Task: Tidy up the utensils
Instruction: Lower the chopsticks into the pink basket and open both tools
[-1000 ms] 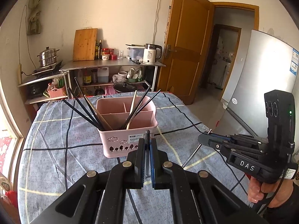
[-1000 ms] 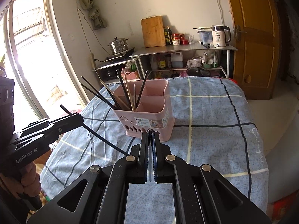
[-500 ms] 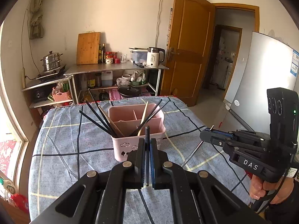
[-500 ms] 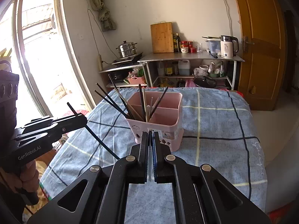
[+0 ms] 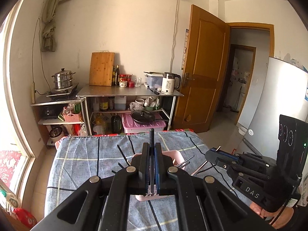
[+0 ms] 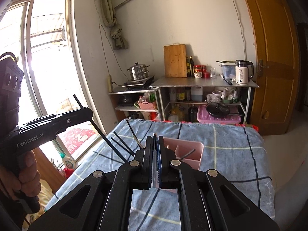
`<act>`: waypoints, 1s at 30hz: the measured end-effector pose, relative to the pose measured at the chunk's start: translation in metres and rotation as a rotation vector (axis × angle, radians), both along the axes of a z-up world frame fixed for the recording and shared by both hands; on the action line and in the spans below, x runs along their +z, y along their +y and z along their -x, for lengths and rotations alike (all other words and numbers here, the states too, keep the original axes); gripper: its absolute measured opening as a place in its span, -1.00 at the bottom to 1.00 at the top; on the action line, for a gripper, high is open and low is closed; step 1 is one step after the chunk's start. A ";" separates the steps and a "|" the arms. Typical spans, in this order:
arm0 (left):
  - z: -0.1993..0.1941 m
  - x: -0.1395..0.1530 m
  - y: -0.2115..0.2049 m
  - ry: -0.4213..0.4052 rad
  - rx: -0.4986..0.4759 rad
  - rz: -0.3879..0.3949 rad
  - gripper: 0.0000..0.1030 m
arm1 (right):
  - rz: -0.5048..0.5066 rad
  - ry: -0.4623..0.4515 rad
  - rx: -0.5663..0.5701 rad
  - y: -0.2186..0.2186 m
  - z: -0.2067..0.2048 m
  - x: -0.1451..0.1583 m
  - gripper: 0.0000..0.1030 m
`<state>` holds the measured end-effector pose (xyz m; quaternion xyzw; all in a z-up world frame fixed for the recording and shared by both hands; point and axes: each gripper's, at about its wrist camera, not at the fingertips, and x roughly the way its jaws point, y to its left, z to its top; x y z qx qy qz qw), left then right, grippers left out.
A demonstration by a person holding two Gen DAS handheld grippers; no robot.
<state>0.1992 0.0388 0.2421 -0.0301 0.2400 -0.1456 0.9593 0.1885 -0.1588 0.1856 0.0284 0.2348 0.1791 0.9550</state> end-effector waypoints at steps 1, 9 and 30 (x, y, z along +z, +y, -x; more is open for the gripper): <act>-0.004 0.003 0.001 -0.003 0.002 0.005 -0.92 | 0.003 -0.007 -0.005 0.002 -0.004 0.001 -0.93; -0.035 0.001 0.002 -0.019 0.007 0.005 -0.92 | 0.013 -0.031 -0.043 0.011 -0.028 -0.006 -0.93; -0.073 -0.073 -0.003 0.124 -0.006 0.007 -0.91 | 0.101 0.059 -0.028 0.028 -0.046 -0.053 -0.92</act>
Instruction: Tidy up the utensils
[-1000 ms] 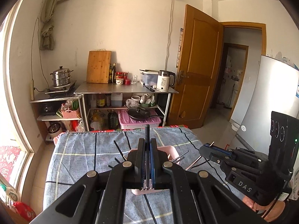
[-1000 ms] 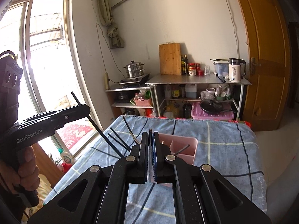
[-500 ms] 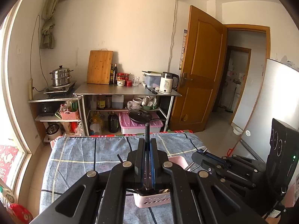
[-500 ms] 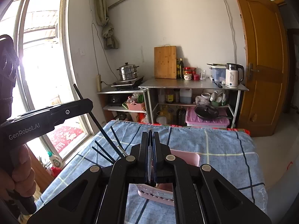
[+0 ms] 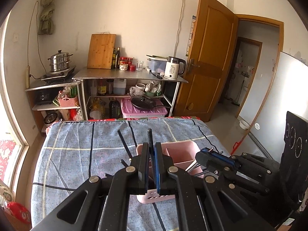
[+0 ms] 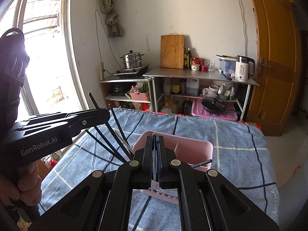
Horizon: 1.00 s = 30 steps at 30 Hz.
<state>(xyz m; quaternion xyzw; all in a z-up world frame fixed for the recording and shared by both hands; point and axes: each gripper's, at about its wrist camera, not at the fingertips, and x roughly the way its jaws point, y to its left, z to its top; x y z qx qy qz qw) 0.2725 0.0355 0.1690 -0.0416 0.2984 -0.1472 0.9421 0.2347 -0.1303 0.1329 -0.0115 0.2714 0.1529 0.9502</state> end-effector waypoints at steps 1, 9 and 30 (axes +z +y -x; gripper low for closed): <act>0.000 -0.001 -0.001 0.004 -0.001 -0.002 -0.91 | 0.003 0.004 0.001 -0.001 0.000 0.001 -0.92; 0.004 0.000 -0.003 -0.009 0.006 -0.024 -0.90 | 0.003 0.008 -0.002 -0.002 0.003 0.002 -0.79; 0.094 0.012 0.009 -0.114 0.042 0.013 -0.59 | -0.084 -0.035 -0.046 -0.044 0.073 0.009 -0.56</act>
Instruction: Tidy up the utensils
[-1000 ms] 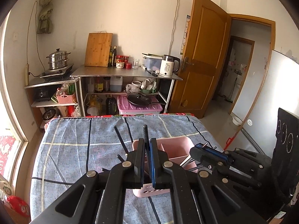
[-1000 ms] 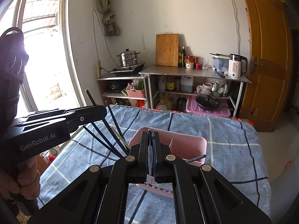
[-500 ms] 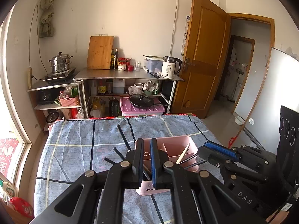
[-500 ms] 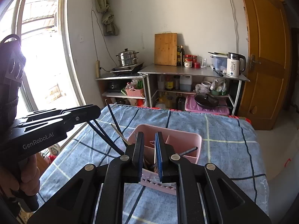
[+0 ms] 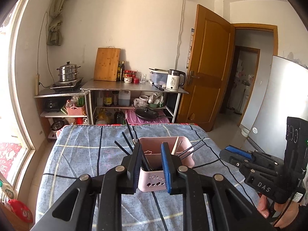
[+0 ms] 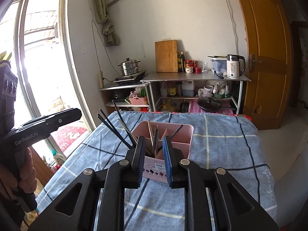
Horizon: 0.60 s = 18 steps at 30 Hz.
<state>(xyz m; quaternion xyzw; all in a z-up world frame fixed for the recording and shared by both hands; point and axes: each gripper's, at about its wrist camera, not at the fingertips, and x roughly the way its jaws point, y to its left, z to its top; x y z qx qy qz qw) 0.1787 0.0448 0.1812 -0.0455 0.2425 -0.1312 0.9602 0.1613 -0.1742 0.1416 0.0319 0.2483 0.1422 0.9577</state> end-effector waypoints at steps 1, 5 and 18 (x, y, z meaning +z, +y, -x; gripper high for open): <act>0.007 -0.003 -0.001 -0.001 -0.001 0.005 -0.57 | -0.005 -0.002 -0.007 -0.003 0.006 -0.001 -0.54; 0.031 -0.018 -0.008 0.009 0.003 -0.001 -0.54 | -0.019 -0.001 -0.019 -0.010 0.025 -0.009 -0.51; 0.094 -0.073 -0.029 0.068 0.014 -0.013 -0.54 | 0.016 0.032 -0.013 -0.006 0.087 -0.049 -0.35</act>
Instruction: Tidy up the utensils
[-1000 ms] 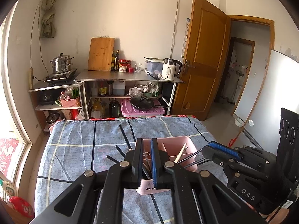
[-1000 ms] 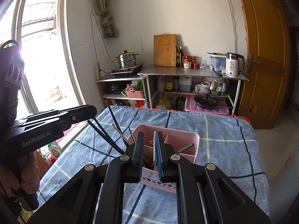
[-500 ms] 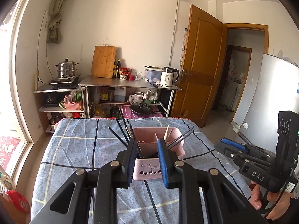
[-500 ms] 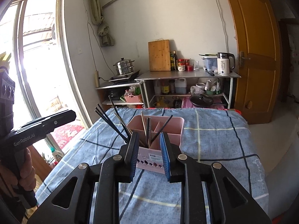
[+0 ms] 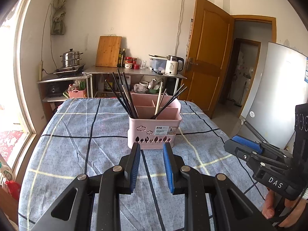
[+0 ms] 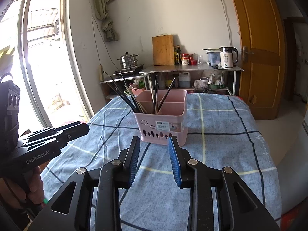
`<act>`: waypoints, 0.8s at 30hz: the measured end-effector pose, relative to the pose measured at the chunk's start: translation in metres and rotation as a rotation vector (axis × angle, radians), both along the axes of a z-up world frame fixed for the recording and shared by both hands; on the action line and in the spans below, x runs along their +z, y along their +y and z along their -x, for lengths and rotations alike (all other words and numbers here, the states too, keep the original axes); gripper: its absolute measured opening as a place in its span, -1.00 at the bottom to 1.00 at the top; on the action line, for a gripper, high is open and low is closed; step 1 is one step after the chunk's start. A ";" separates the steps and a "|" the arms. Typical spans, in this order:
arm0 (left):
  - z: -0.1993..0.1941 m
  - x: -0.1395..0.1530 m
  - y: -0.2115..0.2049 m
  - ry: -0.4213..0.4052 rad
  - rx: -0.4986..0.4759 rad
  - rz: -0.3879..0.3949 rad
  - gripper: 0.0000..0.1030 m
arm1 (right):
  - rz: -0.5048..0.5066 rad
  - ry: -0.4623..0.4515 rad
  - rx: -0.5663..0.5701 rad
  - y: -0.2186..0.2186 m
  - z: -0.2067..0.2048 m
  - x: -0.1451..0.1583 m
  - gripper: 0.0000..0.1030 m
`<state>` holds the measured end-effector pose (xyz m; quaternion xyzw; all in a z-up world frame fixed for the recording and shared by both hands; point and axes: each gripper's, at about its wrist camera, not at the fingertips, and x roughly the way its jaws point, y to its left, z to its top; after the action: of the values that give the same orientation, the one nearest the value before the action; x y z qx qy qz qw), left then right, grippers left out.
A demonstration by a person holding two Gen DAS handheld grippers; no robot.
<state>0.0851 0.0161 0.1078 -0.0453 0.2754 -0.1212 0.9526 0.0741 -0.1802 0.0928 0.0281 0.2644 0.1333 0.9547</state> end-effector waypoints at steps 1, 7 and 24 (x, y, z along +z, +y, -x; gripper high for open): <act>0.004 -0.003 0.000 0.001 0.003 0.003 -0.54 | -0.002 0.005 -0.001 0.000 0.004 -0.003 -0.34; 0.022 -0.017 0.000 -0.008 0.017 0.014 -0.54 | 0.009 0.015 -0.011 0.002 0.025 -0.019 -0.33; 0.062 -0.054 0.005 -0.041 0.050 -0.020 -0.54 | 0.046 -0.041 -0.039 0.000 0.057 -0.038 -0.32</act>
<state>0.0232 0.0209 0.0543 -0.0403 0.2560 -0.0953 0.9611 0.0168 -0.1801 0.0545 0.0083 0.2471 0.1091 0.9628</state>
